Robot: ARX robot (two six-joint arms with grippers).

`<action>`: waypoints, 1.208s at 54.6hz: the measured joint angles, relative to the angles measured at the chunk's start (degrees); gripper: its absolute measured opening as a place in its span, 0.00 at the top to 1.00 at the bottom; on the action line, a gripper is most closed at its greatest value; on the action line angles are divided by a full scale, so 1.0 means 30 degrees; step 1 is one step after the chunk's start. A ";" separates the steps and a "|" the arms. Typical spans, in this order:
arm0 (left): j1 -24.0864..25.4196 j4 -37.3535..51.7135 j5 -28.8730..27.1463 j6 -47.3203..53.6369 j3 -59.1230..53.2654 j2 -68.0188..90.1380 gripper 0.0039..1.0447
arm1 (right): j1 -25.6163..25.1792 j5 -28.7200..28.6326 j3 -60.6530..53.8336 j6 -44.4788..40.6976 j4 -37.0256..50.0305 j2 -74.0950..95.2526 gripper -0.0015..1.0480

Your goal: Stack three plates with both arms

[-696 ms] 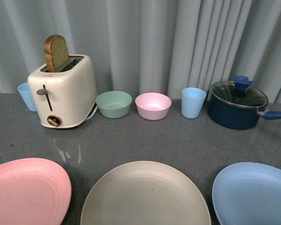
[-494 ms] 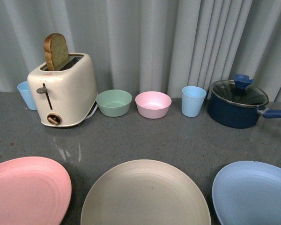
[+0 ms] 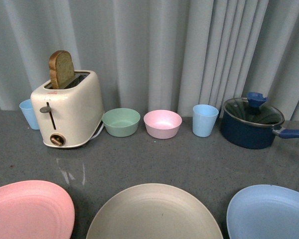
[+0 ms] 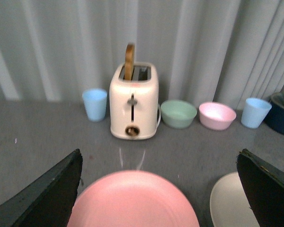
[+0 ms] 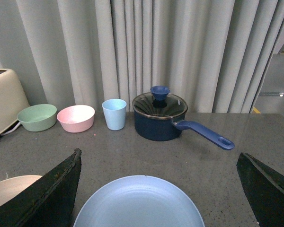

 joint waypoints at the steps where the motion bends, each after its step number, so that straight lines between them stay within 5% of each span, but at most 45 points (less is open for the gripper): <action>1: 0.0219 -0.1304 -0.0073 -0.0138 0.0721 0.1705 0.06 | 0.0000 0.0000 0.0000 0.0000 0.0000 0.0000 0.07; 24: 0.5595 0.5464 0.3118 0.5654 0.6615 1.9081 0.06 | 0.0000 0.0000 0.0000 0.0000 0.0000 0.0000 0.07; 47: 0.9289 0.4313 0.4750 0.9391 1.1723 2.9274 0.06 | 0.0000 0.0000 0.0000 0.0000 0.0000 0.0000 0.07; 66: 0.9908 0.1654 0.7082 1.0462 1.4192 3.2632 0.06 | 0.0000 0.0000 0.0000 0.0000 0.0000 0.0000 0.07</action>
